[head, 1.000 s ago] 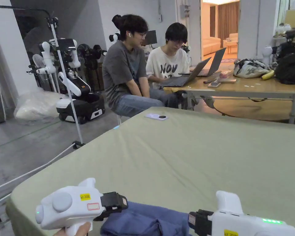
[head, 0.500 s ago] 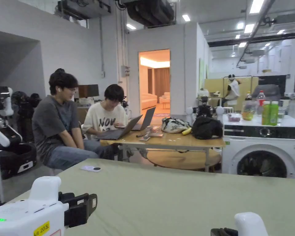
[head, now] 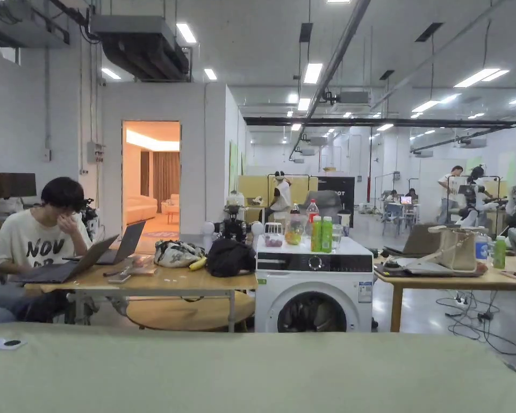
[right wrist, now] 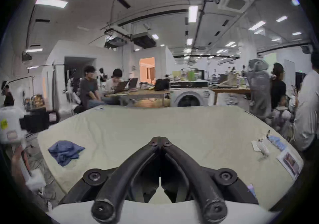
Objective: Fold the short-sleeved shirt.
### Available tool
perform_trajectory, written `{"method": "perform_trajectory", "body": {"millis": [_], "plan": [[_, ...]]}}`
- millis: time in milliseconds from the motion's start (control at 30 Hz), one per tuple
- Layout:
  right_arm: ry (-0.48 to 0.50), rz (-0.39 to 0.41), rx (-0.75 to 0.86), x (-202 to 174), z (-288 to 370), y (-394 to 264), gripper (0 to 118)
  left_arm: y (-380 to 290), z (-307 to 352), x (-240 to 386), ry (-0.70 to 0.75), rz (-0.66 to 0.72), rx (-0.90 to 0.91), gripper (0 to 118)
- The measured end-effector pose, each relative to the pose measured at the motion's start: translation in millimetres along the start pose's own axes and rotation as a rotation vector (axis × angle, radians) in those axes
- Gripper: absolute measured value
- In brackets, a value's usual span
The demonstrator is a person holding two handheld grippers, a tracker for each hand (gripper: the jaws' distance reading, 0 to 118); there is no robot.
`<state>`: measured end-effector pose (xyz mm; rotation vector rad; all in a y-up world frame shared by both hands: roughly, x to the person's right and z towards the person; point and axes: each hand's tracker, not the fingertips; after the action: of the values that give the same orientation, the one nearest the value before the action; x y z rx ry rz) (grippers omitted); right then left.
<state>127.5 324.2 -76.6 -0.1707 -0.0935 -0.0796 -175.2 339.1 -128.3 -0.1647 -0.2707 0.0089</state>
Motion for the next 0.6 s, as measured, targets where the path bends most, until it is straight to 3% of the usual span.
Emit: {"method": "perform_trajectory", "body": {"millis": [67, 100, 200, 433, 600], "plan": [[-0.112, 0.08, -0.006, -4.5, 0.6, -7.5, 0, -3.9, 3.1, 1.3, -0.029, -0.021, 0.005, 0], [-0.131, 0.073, -0.019, -4.8, 0.8, -10.3, 0, -4.3, 1.5, 0.7, -0.022, -0.063, 0.007, 0], [-0.062, 0.005, -0.026, -0.6, 1.6, -14.1, 0, -5.4, 5.3, 2.7, 0.007, -0.091, 0.014, 0], [-0.116, 0.07, -0.019, -13.3, -1.8, -12.9, 0, -2.6, 4.2, 3.9, -0.016, -0.093, 0.012, 0], [-0.093, 0.086, -0.019, -19.6, -3.2, -13.6, 0, -0.2, 4.8, 5.7, -0.029, -0.094, 0.011, 0]]}}
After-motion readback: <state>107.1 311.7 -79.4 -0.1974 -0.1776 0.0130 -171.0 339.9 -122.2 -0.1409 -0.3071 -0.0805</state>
